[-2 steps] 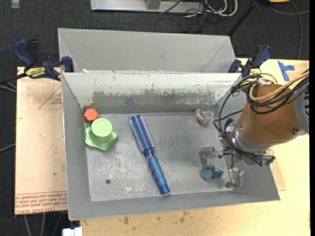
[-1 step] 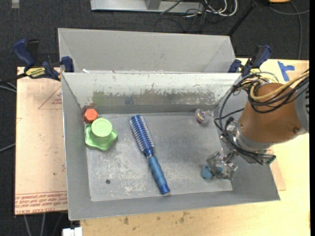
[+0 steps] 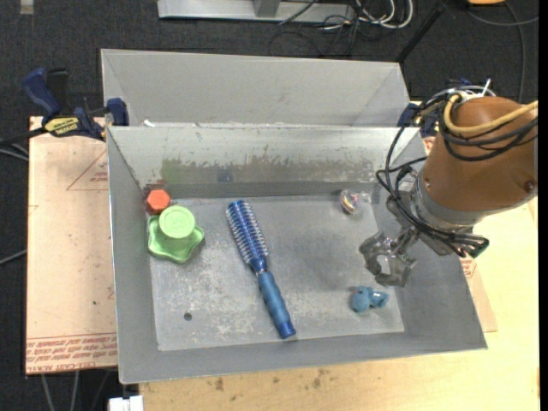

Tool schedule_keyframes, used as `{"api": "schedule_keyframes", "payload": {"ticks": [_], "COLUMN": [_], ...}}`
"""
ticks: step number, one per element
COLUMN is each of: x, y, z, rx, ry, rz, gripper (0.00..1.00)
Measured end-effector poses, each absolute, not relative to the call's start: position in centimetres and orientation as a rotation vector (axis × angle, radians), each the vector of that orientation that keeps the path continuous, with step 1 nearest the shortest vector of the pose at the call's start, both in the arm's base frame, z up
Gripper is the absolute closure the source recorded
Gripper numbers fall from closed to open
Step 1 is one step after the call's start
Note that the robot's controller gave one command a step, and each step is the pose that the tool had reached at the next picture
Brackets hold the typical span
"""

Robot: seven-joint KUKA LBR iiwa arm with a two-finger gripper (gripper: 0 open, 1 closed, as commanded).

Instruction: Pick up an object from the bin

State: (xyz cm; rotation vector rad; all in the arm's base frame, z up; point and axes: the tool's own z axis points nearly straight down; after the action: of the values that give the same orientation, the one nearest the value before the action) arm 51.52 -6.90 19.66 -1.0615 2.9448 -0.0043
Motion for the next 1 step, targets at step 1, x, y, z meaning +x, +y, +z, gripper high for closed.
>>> {"api": "schedule_keyframes", "payload": {"ticks": [1], "x": [51.31], "y": [-7.05], "z": [19.20], "rx": [-1.059], "ry": [2.955], "rz": [0.001], "gripper": [0.00]}}
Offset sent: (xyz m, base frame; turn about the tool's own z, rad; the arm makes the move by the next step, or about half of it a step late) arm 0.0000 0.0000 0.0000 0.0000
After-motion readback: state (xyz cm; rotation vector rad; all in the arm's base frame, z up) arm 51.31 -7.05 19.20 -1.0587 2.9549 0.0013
